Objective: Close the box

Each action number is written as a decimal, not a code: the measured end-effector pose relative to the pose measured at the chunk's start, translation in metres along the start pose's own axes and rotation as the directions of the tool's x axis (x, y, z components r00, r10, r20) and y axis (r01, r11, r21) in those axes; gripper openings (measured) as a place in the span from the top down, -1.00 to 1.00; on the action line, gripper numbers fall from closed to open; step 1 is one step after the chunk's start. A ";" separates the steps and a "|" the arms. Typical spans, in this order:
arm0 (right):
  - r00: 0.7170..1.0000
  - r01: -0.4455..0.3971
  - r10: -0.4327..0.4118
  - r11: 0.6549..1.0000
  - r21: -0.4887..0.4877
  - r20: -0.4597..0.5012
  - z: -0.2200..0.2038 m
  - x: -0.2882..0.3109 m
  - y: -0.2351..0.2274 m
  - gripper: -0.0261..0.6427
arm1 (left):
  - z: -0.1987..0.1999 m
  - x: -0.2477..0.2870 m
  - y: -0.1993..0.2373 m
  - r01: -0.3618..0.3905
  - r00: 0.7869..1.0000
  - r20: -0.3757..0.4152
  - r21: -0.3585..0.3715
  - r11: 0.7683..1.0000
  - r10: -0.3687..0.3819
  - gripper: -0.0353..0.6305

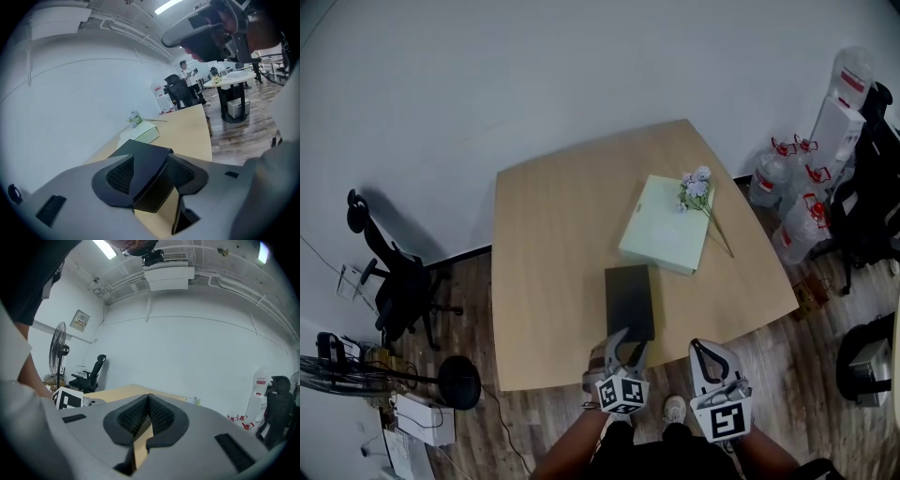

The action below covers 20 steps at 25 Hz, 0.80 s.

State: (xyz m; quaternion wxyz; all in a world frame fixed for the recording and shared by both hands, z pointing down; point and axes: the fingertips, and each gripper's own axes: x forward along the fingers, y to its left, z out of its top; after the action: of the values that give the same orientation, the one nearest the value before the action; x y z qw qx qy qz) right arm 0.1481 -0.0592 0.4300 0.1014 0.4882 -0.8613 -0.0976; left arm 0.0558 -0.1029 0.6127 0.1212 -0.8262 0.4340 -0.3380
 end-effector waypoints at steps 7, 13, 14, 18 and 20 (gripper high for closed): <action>1.000 -0.025 0.025 0.999 -0.021 -0.010 -0.002 0.001 0.006 0.89 | 0.024 -0.020 0.012 -0.034 0.997 0.061 -0.053 0.998 0.038 0.18; 1.000 -0.014 0.013 1.000 0.014 0.022 0.008 0.006 0.010 0.89 | 0.051 -0.048 0.046 -0.081 0.984 0.141 -0.197 0.977 0.110 0.18; 1.000 -0.014 0.014 1.000 0.014 0.025 0.009 0.007 0.010 0.89 | 0.054 -0.052 0.052 -0.088 0.980 0.153 -0.233 0.968 0.126 0.18; 0.998 -0.012 0.011 1.000 0.009 0.058 0.017 0.009 0.009 0.89 | 0.070 -0.073 0.078 -0.105 0.959 0.204 -0.386 0.916 0.196 0.18; 0.998 0.000 -0.003 0.999 0.042 0.065 0.021 0.009 0.007 0.89 | 0.077 -0.084 0.088 -0.103 0.947 0.229 -0.451 0.886 0.227 0.18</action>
State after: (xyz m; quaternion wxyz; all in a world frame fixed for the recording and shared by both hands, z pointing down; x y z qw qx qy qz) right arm 0.1320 -0.0620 0.4129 0.0631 0.4874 -0.8656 -0.0956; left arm 0.0181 -0.0957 0.4740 0.0221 -0.8309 0.5463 -0.1030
